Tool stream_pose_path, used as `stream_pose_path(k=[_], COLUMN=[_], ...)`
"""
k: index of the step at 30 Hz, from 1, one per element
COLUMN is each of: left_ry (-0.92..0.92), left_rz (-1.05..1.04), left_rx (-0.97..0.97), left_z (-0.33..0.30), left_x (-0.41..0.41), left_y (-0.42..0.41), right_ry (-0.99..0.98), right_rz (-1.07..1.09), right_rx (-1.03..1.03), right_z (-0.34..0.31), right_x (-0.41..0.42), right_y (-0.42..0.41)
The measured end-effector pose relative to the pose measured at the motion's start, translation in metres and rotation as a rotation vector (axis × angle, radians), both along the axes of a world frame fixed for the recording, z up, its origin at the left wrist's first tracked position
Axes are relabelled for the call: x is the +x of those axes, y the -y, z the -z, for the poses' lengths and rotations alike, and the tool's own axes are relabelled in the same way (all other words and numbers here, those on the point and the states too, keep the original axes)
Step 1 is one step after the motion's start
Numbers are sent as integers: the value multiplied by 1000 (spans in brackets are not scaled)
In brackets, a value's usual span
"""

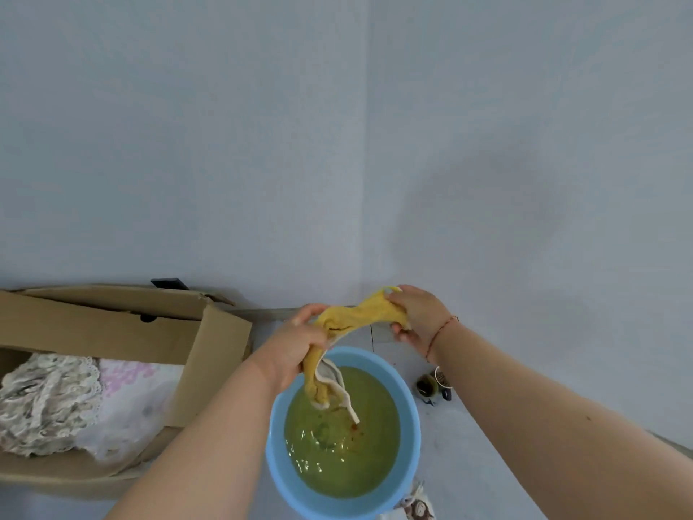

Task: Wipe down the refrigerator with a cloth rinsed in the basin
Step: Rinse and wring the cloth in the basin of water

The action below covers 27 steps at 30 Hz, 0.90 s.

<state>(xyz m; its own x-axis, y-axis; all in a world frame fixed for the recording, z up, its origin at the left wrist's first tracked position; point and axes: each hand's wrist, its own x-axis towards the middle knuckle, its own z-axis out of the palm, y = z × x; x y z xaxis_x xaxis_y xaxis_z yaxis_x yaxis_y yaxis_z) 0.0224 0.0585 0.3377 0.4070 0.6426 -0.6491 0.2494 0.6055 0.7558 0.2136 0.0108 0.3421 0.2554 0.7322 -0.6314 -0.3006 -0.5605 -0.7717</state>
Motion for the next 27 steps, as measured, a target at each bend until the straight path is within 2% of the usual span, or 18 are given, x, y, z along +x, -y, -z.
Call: stream_pose_path(k=[2,5,9,11,17,21,27], left_ry=[-12,46,184,185,65,91,194], left_rz=[96,157,223,251,424,495,569], left_rx=[56,149,238,301,542,649,794], left_z=[-17,-37,-60,-74,-106,-128,-157], left_x=[6,12,18,21,14,4,-21], left_y=[-4,-10,-18,-21,-23,-11,23], right_ry=[-167,-230,-121,-81,-106,76,134], right_rz=[1,-109,-354,-389,-165,-133,176], right_rx=[11,62,152,203,415,443,477], right_z=[-23,-55,-90,-101,-121,-132,-138], right_x=[4,11,9,5,-11,-34,-77], right_y=[-10,-20,-23,-21,4,41,111])
